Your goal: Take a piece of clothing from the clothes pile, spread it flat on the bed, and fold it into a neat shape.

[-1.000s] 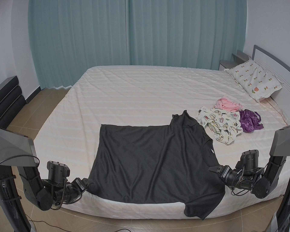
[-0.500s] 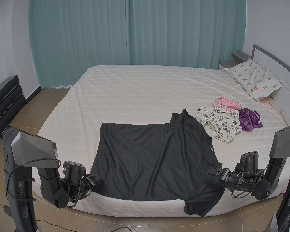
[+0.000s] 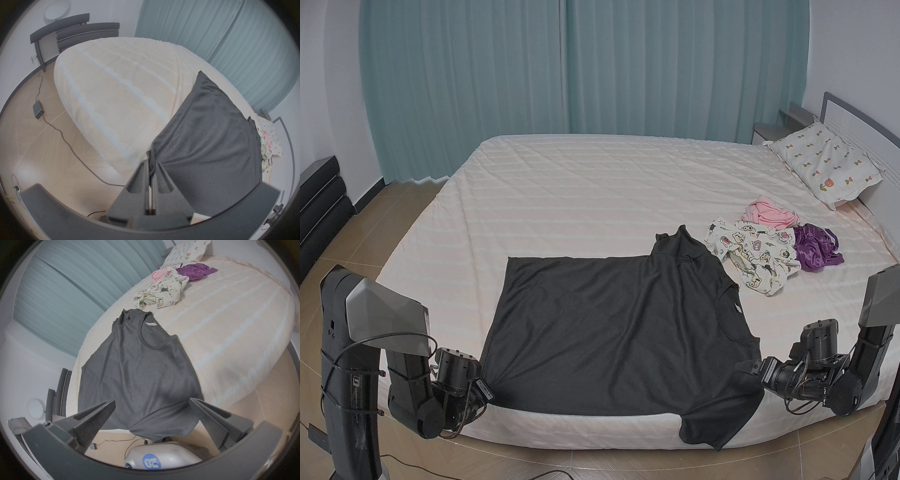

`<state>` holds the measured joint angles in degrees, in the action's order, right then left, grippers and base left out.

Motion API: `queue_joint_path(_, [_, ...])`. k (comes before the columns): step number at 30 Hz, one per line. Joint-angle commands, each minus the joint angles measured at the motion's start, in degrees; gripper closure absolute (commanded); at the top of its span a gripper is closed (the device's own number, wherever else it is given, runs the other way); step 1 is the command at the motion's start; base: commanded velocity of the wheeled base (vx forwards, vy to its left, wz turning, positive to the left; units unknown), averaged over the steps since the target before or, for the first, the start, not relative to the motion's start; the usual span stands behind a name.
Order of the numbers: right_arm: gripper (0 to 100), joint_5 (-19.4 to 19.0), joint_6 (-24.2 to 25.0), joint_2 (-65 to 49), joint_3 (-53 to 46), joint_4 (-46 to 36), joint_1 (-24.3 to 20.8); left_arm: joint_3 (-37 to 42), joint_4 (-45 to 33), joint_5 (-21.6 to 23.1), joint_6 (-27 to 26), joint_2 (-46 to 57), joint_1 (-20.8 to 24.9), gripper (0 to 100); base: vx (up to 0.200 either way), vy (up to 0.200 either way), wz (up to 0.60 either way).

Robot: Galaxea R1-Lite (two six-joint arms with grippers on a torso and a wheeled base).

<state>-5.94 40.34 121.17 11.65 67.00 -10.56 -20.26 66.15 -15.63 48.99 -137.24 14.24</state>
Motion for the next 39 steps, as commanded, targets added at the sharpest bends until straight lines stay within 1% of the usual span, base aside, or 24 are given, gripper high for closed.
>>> queue_joint_path(1, [0,-1.4,-3.3,0.9,-0.7,-0.3,2.1,3.9,1.0,0.3,0.4,1.3,-1.3,100,0.000,0.000,0.00])
queue_joint_path(4, [0,-5.2,-6.9,2.0,-0.7,-0.9,4.0,5.6,4.0,0.4,0.4,0.9,-1.3,100,0.000,0.000,0.00])
queue_joint_path(5, [0,-5.9,-7.8,2.4,-0.6,-1.0,4.6,5.8,4.9,0.5,0.4,0.7,-1.3,100,0.000,0.000,0.00])
queue_joint_path(8, [0,-6.5,-11.2,4.8,0.0,-0.9,6.9,5.9,6.1,0.6,0.4,0.3,-1.2,100,0.000,0.000,0.00])
queue_joint_path(11, [0,-6.8,-14.8,7.7,1.4,-1.0,8.4,6.4,6.3,1.7,0.4,0.1,-1.1,100,0.000,0.000,0.00])
queue_joint_path(14, [0,-6.8,-16.7,10.1,3.9,-1.0,9.6,6.6,6.7,2.7,0.5,0.4,-1.2,100,0.000,0.000,0.00])
queue_joint_path(22, [0,-7.3,-16.9,12.9,12.3,-3.9,9.9,7.2,8.2,3.0,0.5,0.2,-1.3,100,0.000,0.000,0.00])
queue_joint_path(25, [0,-7.5,-16.9,13.6,14.8,-6.4,9.7,7.2,8.3,3.6,0.5,0.2,-1.3,100,0.000,0.000,0.00])
queue_joint_path(26, [100,-7.5,-16.8,14.0,16.1,-7.3,9.7,7.3,8.3,3.8,0.5,0.3,-1.4,100,0.000,0.000,0.00])
queue_joint_path(31, [100,-8.2,-16.5,14.5,19.5,-8.2,10.0,7.4,8.3,4.0,0.4,0.4,-1.4,100,0.000,0.000,0.00])
queue_joint_path(36, [100,-8.6,-16.7,14.4,27.2,-8.6,11.0,7.3,8.3,3.9,0.4,0.5,-1.3,100,0.000,0.000,0.00])
queue_joint_path(39, [100,-10.1,-17.0,14.5,30.5,-10.0,10.9,6.9,8.3,3.9,0.2,0.6,-1.3,100,0.000,0.000,0.00])
